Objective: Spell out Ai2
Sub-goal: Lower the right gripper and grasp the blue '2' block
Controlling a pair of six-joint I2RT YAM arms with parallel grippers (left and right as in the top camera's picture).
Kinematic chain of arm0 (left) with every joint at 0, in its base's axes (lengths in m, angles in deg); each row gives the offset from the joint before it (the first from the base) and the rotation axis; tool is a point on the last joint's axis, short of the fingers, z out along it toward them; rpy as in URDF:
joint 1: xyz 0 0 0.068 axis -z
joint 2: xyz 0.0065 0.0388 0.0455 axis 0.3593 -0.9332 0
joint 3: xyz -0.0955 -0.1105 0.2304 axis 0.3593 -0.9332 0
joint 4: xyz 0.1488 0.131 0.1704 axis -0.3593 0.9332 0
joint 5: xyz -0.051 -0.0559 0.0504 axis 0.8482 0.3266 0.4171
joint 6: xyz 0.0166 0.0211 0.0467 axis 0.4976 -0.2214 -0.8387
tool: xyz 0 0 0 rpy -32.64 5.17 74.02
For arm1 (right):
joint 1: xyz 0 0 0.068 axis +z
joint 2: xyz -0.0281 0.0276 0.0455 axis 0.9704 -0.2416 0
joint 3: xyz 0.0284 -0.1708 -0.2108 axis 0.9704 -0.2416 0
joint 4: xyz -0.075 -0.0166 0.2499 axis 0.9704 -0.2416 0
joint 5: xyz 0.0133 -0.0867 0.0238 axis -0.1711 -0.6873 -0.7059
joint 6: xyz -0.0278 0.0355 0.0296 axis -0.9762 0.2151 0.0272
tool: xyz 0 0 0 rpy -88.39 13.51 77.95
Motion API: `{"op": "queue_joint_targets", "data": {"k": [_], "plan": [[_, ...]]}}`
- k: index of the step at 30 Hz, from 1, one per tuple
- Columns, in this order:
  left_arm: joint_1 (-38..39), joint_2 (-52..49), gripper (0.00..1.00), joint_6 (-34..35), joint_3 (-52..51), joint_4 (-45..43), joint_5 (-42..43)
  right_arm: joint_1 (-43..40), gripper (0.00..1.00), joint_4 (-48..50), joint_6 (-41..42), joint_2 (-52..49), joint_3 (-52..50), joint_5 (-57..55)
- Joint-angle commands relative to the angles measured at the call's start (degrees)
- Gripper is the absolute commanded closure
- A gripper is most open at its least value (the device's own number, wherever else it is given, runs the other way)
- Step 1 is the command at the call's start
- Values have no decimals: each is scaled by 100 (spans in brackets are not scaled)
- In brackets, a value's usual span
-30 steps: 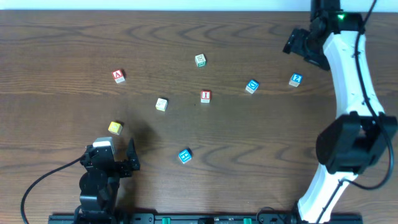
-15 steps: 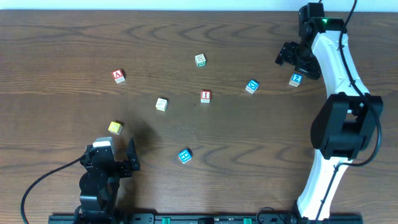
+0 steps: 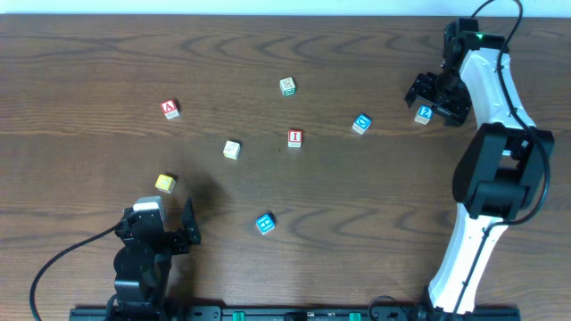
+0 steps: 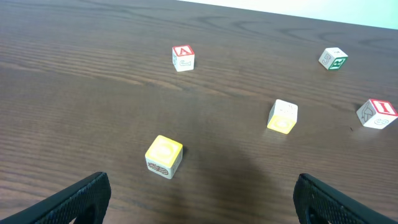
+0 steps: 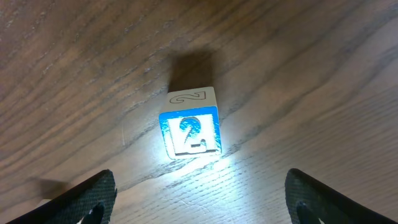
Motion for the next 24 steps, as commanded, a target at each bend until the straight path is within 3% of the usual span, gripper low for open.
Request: {"op": "queue_joint_targets", "data": {"k": [1, 24], "plan": [[-15, 33, 5, -39, -111, 17, -52, 17, 14, 24, -138, -170, -26, 96], [-15, 33, 5, -39, -111, 17, -52, 22, 22, 365, -238, -529, -26, 94]]}}
